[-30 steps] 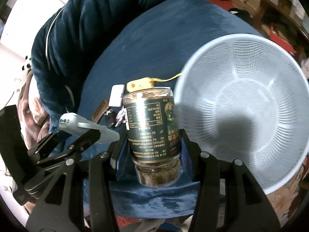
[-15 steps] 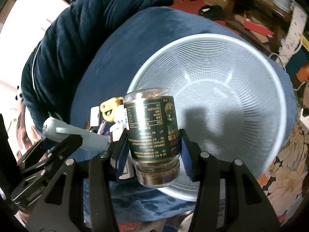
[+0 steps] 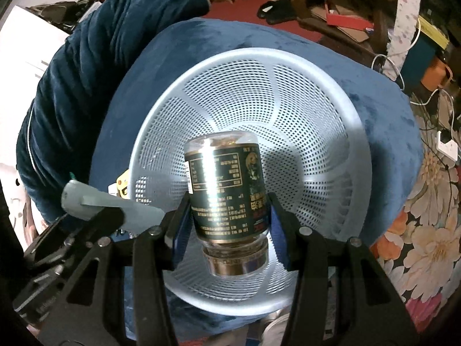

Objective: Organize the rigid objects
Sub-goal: 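Carry the power bank and glass jar over the blue basket with both tools, then open both tools to drop the power bank and jar into the basket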

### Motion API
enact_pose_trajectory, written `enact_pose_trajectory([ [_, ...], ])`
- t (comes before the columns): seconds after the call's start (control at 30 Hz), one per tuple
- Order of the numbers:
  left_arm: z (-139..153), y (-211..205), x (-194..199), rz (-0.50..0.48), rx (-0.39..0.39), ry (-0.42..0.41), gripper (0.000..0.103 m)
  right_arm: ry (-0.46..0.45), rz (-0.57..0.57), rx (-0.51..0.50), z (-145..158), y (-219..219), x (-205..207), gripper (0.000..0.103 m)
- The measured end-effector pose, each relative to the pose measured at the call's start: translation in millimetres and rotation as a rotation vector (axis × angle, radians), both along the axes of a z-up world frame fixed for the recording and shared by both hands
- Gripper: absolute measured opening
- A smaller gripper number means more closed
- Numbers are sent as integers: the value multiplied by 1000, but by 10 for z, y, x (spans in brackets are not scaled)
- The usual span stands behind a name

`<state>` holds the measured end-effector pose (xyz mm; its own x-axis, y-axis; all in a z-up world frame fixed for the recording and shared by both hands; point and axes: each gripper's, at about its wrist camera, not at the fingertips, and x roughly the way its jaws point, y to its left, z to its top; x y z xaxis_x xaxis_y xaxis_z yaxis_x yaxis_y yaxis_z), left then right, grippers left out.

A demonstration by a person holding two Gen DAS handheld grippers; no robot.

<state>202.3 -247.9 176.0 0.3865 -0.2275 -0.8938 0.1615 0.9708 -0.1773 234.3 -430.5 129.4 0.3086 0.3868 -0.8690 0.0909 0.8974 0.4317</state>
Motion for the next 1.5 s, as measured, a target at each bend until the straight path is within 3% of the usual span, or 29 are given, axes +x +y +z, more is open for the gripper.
enact_pose_trajectory([
  [0.3,-318,-91,175,-7,28,75,66,10,0,-67,-75,-59,72,50],
  [0.57,-533,-107,240,5,50,120,66,3,40,-210,-102,29,101,50],
  [0.83,-582,-89,286,19,24,129,67,-4,57,-265,-109,68,122,50],
  [0.9,-495,-79,262,19,40,80,71,-3,58,-273,-109,76,116,51],
  [0.97,-368,-77,244,28,69,23,84,0,54,-274,-99,79,108,51],
  [1.03,-288,-46,236,37,63,7,90,2,41,-273,-86,68,104,52],
  [1.17,-234,68,219,55,56,13,102,-18,12,-263,-18,30,64,70],
  [1.43,-164,219,80,79,66,1,102,-23,35,-267,35,141,3,86],
  [1.5,-143,282,46,90,67,-5,102,-30,38,-287,50,167,-16,98],
])
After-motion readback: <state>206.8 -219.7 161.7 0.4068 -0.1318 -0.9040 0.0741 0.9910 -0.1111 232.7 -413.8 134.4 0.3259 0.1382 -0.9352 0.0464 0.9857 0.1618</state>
